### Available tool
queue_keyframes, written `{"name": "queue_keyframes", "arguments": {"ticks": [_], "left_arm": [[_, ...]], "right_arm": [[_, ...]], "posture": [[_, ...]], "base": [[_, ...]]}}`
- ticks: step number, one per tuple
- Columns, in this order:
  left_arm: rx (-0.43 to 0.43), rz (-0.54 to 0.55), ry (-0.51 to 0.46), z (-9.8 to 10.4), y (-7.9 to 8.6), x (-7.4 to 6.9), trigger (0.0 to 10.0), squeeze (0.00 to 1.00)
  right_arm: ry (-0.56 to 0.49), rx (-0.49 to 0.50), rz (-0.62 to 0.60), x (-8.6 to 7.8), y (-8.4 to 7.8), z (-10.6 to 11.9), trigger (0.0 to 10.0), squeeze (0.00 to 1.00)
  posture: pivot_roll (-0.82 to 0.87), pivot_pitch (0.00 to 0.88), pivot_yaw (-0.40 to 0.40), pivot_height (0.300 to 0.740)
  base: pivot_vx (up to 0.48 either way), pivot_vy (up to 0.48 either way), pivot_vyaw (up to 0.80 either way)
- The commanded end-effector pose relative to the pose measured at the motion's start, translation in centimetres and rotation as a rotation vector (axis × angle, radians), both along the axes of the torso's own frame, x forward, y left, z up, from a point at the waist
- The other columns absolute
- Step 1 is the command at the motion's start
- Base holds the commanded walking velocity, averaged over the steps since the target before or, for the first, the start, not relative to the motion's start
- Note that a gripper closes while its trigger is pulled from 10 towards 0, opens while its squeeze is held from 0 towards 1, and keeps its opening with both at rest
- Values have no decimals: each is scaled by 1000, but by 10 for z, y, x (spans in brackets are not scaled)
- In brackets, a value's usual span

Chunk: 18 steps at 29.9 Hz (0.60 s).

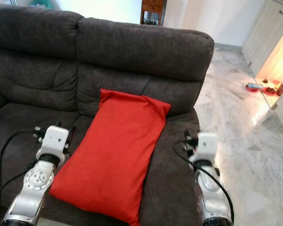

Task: Move the pillow to the sofa from floor

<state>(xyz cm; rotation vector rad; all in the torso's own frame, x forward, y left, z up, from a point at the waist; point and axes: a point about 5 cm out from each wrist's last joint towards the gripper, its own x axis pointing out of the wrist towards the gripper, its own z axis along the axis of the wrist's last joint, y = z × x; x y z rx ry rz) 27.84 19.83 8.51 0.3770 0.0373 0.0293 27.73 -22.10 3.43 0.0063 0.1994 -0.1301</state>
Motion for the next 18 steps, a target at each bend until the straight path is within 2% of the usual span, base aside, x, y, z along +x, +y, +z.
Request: {"name": "queue_keyframes", "arguments": {"ticks": [1,2,3,4,5,7,9,11,15,18], "left_arm": [[-26,17,39,-12,1,-4,10000,0],[-19,24,103,-30,3,-9,10000,0],[-17,26,123,-36,4,-11,10000,0],[-17,26,123,-36,4,-11,10000,0],[-31,41,144,-43,6,-15,10000,0],[-38,48,150,-45,6,-16,10000,0],[-38,52,174,-54,9,-21,10000,0],[-36,51,177,-55,9,-21,10000,0],[-43,43,163,-59,7,-25,10000,0],[-46,42,149,-58,6,-25,10000,0]], "right_arm": [[31,-8,-49,-5,-11,-7,10000,0],[115,-34,-103,-15,-21,-24,10000,0],[143,-41,-122,-19,-23,-29,10000,0],[143,-41,-122,-19,-23,-29,10000,0],[210,-68,-168,-29,-31,-40,10000,0],[238,-73,-186,-33,-34,-45,10000,0],[349,-77,-209,-53,-39,-64,10000,0],[366,-72,-207,-57,-39,-67,10000,0],[455,9,-163,-84,-29,-90,10000,0],[461,19,-161,-88,-27,-93,10000,0]], "posture": [[127,0,-89,740],[132,0,-88,740],[132,0,-88,740],[132,0,-88,740],[130,0,-88,740],[134,0,-88,740],[139,0,-87,740],[139,0,-87,740],[149,0,-89,740],[149,0,-89,740]], "base": [[0,0,0],[0,0,0],[0,0,0],[0,0,0],[0,0,0],[0,0,0],[0,0,0],[0,0,0],[0,0,0],[0,0,0]]}}
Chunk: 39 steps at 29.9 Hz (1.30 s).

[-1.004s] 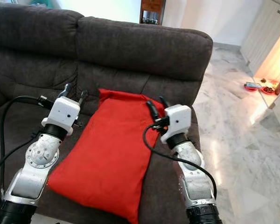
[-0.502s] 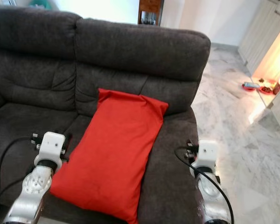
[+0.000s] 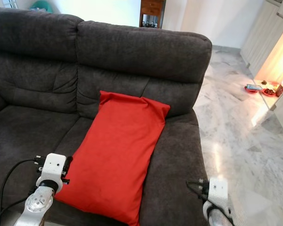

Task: Move the pillow to the sofa from floor

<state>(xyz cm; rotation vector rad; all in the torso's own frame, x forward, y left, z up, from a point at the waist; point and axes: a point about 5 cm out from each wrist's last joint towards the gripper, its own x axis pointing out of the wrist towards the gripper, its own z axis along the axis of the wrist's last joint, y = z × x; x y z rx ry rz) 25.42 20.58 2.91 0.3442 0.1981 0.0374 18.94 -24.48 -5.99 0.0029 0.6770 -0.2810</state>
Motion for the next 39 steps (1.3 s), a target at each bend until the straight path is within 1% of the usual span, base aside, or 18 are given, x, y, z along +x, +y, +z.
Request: {"name": "queue_keyframes", "arguments": {"ticks": [1,2,4,8,10,11,14,15,16,17,18,20,24,27,31,34,36,39], "left_arm": [[-13,5,-20,0,-3,-1,10000,0],[-13,5,-20,0,-3,-1,10000,0],[-17,-4,-52,3,-8,0,10000,0],[-24,-9,-75,5,-10,-1,10000,0],[-36,-10,-96,6,-12,-4,10000,0],[-36,-10,-96,6,-12,-4,10000,0],[-44,-5,-101,4,-12,-9,10000,0],[-10,-7,-96,-1,-12,-14,10000,0],[-10,-7,-96,-1,-12,-14,10000,0],[101,-65,-116,-2,-14,-17,10000,0],[154,-110,-135,-1,-17,-18,10000,0],[184,-141,-157,-1,-20,-19,10000,0],[157,-98,-168,-2,-19,-20,10000,0],[140,-81,-176,-6,-21,-25,10000,0],[120,-25,-152,-16,-23,-34,10000,0],[107,20,-148,-19,-19,-36,10000,0],[77,85,-144,-21,-12,-35,10000,0],[68,104,-150,-21,-12,-34,10000,0]], "right_arm": [[-28,14,-18,-2,-1,0,10000,0],[-28,14,-18,-2,-1,0,10000,0],[-93,55,-22,-3,5,2,10000,0],[-159,76,-33,1,5,6,10000,0],[-281,109,-57,12,5,17,10000,0],[-281,109,-57,12,5,17,10000,0],[-375,127,-26,22,11,27,10000,0],[-435,127,18,28,17,34,10000,0],[-435,127,18,28,17,34,10000,0],[-495,133,32,32,20,40,10000,0],[-511,133,38,33,22,42,10000,0],[-537,129,61,34,25,44,10000,0],[-546,100,112,30,31,44,10000,0],[-546,92,82,15,32,38,10000,0],[-541,88,115,3,39,34,10000,0],[-544,93,135,2,42,34,10000,0],[-526,80,139,3,41,32,10000,0],[-520,80,128,4,39,32,10000,0]], "posture": [[147,0,-87,740],[147,0,-87,740],[139,0,-83,740],[137,0,-78,740],[139,0,-76,740],[139,0,-76,740],[138,0,-76,740],[138,0,-79,740],[138,0,-79,740],[143,0,-80,740],[142,0,-81,740],[133,0,-81,740],[124,0,-80,740],[130,0,-76,740],[118,0,-76,740],[112,0,-76,740],[116,0,-77,740],[119,0,-79,740]], "base": [[0,0,0],[0,0,0],[0,0,0],[0,0,0],[0,0,0],[0,0,0],[0,0,0],[0,0,0],[0,0,0],[0,0,0],[0,0,0],[0,0,0],[0,0,0],[0,0,0],[0,0,0],[0,0,0],[0,0,0],[0,0,0]]}}
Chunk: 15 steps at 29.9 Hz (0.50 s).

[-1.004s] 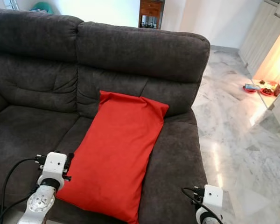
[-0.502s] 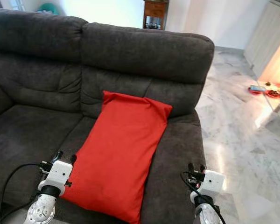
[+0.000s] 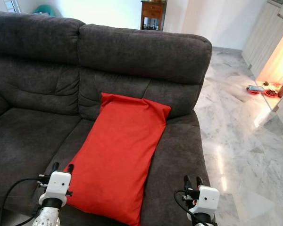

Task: Move the pillow to the sofa from floor

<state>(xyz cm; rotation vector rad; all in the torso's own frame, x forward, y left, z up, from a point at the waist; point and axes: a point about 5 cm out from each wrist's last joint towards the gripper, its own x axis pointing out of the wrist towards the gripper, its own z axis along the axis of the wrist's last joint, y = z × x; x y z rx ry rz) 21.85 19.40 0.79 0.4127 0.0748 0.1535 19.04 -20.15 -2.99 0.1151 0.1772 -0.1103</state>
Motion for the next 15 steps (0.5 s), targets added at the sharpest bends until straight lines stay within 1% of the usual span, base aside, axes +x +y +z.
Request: {"name": "queue_keyframes", "arguments": {"ticks": [1,3,6,12,15], "left_arm": [[-15,15,-14,1,-1,2,10000,0],[-1,1,-16,2,0,4,10000,0],[-1,11,-18,2,2,4,10000,0],[-4,19,-15,0,3,6,10000,0],[0,19,-10,-1,3,6,10000,0]], "right_arm": [[-5,-12,-10,3,-5,2,10000,0],[-3,-12,-11,5,-6,3,10000,0],[-2,-9,-14,7,-6,3,10000,0],[24,1,-5,12,-2,2,10000,0],[28,-15,15,14,0,2,10000,0]], "posture": [[120,0,-79,740],[118,0,-80,740],[120,0,-81,740],[126,0,-82,740],[124,0,-81,740]], "base": [[0,0,0],[0,0,0],[0,0,0],[0,0,0],[0,0,0]]}}
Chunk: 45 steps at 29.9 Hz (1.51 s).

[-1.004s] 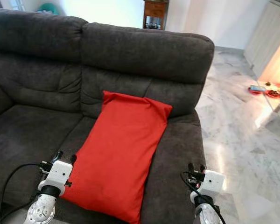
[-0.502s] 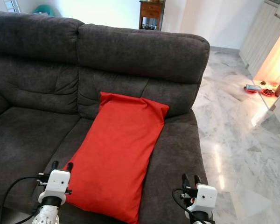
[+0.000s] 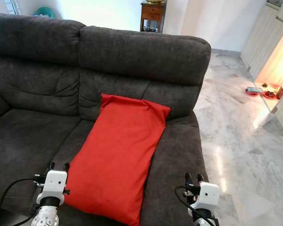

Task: Move the pillow to the sofa from floor

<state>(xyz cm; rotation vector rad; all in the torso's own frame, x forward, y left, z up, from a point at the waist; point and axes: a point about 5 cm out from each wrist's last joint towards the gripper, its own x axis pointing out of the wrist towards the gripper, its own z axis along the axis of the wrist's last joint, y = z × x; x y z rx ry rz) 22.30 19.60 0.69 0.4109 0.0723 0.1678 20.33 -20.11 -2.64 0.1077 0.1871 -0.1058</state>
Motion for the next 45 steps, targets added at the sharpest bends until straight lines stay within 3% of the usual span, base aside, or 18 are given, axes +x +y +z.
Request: {"name": "queue_keyframes", "arguments": {"ticks": [1,12,37,45], "left_arm": [[0,6,-4,0,1,1,10000,0],[6,-1,-2,0,1,2,10000,0],[4,2,5,0,1,3,10000,0],[-42,39,86,-12,5,2,10000,0]], "right_arm": [[19,-17,17,1,0,-1,10000,0],[37,-1,-5,-1,-2,-4,10000,0],[57,1,6,3,-1,-4,10000,0],[93,6,12,1,1,-9,10000,0]], "posture": [[124,0,-81,740],[123,0,-78,740],[125,0,-84,740],[125,0,-84,740]], "base": [[0,0,0],[0,0,0],[-217,0,0],[0,0,0]]}}
